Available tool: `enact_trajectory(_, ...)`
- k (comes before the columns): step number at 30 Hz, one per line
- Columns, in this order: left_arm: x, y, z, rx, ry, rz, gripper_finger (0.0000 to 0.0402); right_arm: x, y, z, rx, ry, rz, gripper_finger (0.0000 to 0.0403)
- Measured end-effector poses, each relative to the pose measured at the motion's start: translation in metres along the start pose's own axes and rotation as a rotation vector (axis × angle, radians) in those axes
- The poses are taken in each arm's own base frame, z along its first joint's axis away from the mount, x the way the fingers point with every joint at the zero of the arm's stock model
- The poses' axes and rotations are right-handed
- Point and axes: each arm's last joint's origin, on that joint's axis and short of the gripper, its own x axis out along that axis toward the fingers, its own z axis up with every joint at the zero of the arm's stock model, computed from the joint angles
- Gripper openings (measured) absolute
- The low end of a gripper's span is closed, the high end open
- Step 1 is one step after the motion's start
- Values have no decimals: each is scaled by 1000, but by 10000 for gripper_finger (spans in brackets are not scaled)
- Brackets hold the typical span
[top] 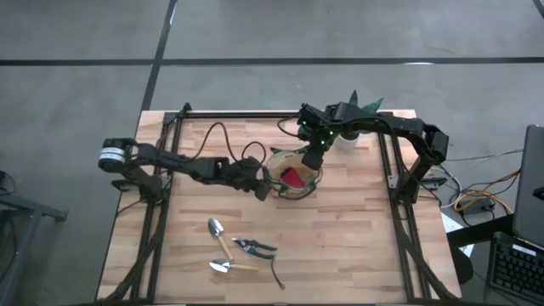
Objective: Pick & Place Garden tools in Gardening bag
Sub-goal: Adjust the bag
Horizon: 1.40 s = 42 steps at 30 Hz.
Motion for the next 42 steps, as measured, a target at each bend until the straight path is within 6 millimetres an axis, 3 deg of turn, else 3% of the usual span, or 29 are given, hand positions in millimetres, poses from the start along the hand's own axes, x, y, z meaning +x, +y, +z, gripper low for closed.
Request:
enact_trajectory(11,-4,15,16,-2,-52,66,168,0,4,-1,38,9,34,9)
enact_trajectory(29,-8,53,47,-16,-85,187,167,3,34,-9,13,65,122,8)
enact_trajectory(42,-9,52,48,-17,-42,134,168,2,37,-9,21,57,119,11)
